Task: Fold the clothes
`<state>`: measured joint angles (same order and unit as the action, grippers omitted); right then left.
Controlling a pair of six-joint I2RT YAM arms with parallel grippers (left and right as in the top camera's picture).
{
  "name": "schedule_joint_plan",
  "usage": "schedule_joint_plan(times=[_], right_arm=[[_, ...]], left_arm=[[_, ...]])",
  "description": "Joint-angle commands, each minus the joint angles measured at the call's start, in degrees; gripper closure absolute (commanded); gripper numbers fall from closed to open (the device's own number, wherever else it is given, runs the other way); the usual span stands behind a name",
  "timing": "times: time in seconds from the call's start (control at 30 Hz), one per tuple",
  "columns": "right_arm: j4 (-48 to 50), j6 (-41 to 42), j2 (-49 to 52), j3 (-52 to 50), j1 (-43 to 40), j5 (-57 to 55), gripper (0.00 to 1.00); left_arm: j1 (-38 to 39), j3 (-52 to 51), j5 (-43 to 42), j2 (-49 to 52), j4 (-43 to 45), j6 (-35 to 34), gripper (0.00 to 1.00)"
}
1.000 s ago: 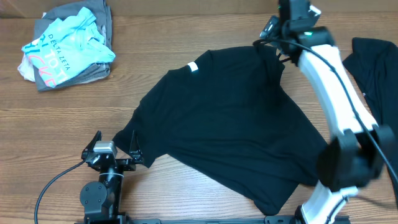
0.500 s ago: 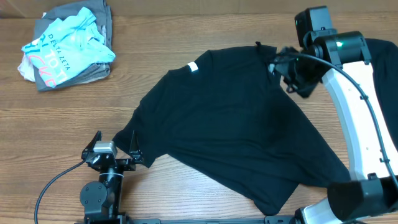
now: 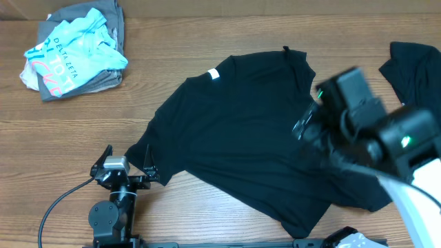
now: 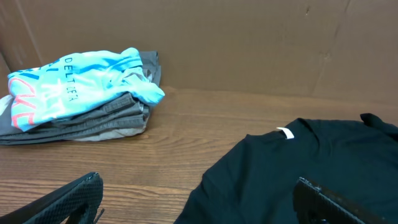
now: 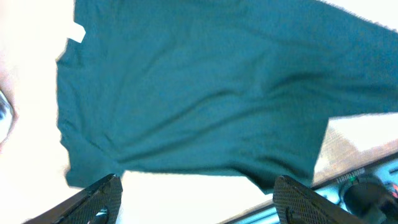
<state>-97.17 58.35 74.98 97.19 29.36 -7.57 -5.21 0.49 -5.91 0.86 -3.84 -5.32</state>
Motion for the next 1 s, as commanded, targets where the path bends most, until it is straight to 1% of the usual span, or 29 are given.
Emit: schedule_joint_plan(times=[0.0, 0.1, 0.17, 0.2, 0.23, 0.3, 0.37, 0.43, 0.53, 0.6, 0.67, 0.73, 0.83, 0.87, 0.9, 0.97], right_arm=[[0.20, 9.33, -1.33, -6.60, 6.54, -3.02, 0.18], [0.68, 17.75, -3.06, -13.31, 12.68, -5.29, 0.18], [1.09, 23.58, -4.17, -17.77, 16.90, -6.16, 0.18], [1.40, 25.81, -4.57, -19.41, 18.64, -6.38, 0.18], [2.08, 28.41, -5.16, -21.59, 21.38, -6.58, 0.16], [2.93, 30.62, -5.55, -23.54, 24.26, -6.54, 0.15], [2.95, 31.71, -5.55, -24.26, 26.27, -6.56, 0.14], [2.97, 31.69, -5.55, -24.26, 26.99, -6.56, 0.13], [3.06, 31.71, -5.66, -24.26, 27.04, -6.75, 0.12], [3.91, 31.71, -5.66, -24.26, 27.04, -6.95, 0.10], [5.22, 31.71, -5.66, -24.26, 27.04, -6.93, 0.07], [6.21, 31.69, -5.66, -24.26, 27.04, -6.93, 0.06], [6.64, 31.69, -5.66, -24.26, 27.04, -6.51, 0.06], [6.58, 31.63, -5.66, -24.26, 27.04, -6.34, 0.06], [6.29, 31.23, -5.66, -24.26, 27.04, -6.23, 0.05], [5.20, 31.26, -5.66, -24.26, 27.04, -6.10, 0.05]], left_arm=[[0.42, -0.22, -0.15, -0.61, -0.13, 1.46, 0.00], [0.42, -0.20, -2.19, -0.61, 0.44, -0.87, 0.00], [0.42, -0.20, -10.54, -0.61, 1.46, -5.75, 0.00], [0.42, -0.15, -15.13, -0.61, 1.60, -6.99, 0.00], [0.42, 0.11, -22.25, -0.61, 1.55, -7.19, 0.00], [0.42, 0.57, -28.09, -0.61, 1.53, -8.74, 0.00], [0.42, 1.66, -30.01, -0.61, 1.51, -11.56, 0.00], [0.42, 4.07, -30.14, -0.61, 1.36, -12.98, 0.00], [0.42, 10.40, -29.73, 0.04, -0.55, -12.68, 0.00], [0.42, 15.74, -29.22, 2.34, -3.37, -10.27, 0.00], [0.42, 22.03, -28.35, 7.06, -8.52, -6.73, 0.00], [0.42, 28.85, -26.29, 14.12, -16.24, -2.84, 0.00], [0.37, 39.87, -21.38, 27.96, -29.75, 4.04, 0.00], [0.35, 43.80, -19.06, 33.20, -34.53, 6.60, 0.00], [0.35, 49.20, -15.32, 40.44, -41.13, 9.86, 0.00], [0.35, 54.71, -11.21, 48.43, -47.41, 12.41, 0.00]])
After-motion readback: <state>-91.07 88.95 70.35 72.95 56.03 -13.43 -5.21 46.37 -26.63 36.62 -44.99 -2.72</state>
